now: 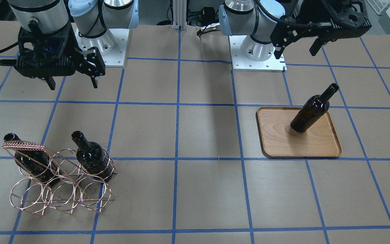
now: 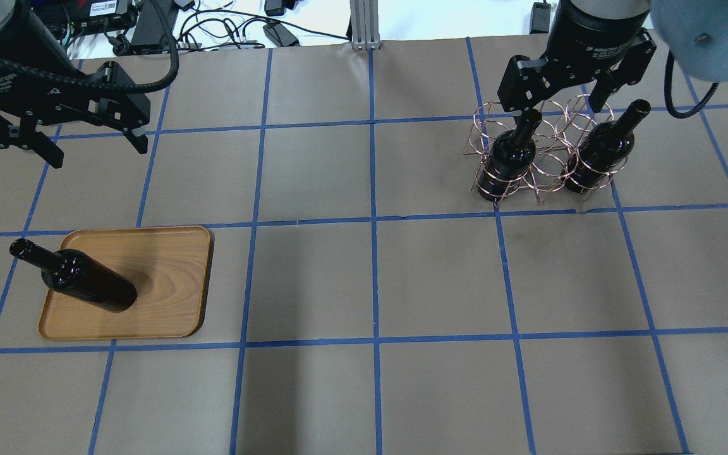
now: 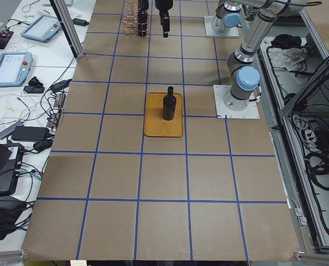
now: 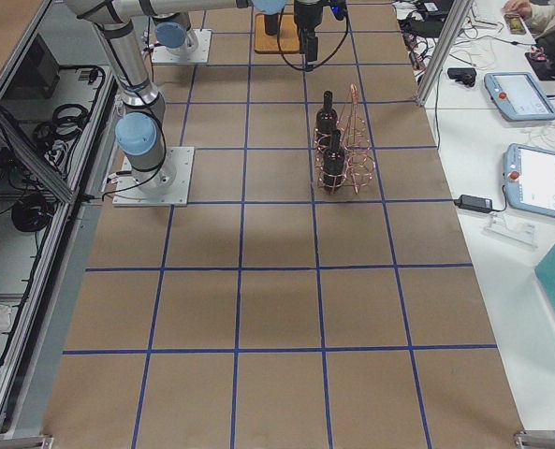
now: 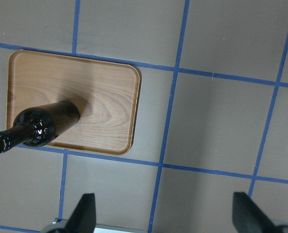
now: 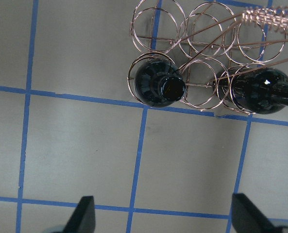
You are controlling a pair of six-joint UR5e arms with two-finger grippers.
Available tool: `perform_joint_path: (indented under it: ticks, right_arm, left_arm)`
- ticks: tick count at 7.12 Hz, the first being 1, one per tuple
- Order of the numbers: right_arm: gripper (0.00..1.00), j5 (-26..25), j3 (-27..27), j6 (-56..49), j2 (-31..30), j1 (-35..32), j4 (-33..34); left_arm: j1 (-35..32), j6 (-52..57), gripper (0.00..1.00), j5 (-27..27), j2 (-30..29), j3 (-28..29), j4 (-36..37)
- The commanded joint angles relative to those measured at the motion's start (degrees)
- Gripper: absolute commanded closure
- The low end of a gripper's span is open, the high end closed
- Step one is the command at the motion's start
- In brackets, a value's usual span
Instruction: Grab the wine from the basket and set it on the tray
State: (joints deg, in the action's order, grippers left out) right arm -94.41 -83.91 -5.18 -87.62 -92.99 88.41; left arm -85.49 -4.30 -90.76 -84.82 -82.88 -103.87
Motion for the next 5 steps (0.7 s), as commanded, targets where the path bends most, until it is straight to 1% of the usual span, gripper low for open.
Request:
perform_joint_path:
  ticks: [1, 5]
  right_arm:
    - [0.0, -0.2, 0.0, -0.1, 0.0, 0.0, 0.0]
    - [0.0, 0.2, 0.0, -0.1, 0.0, 0.0, 0.2]
  left_arm:
    - [0.0, 0.0, 0.0, 0.0, 0.0, 0.0, -0.1]
    - [0.0, 0.0, 0.0, 0.1, -0.1, 0.0, 0.0]
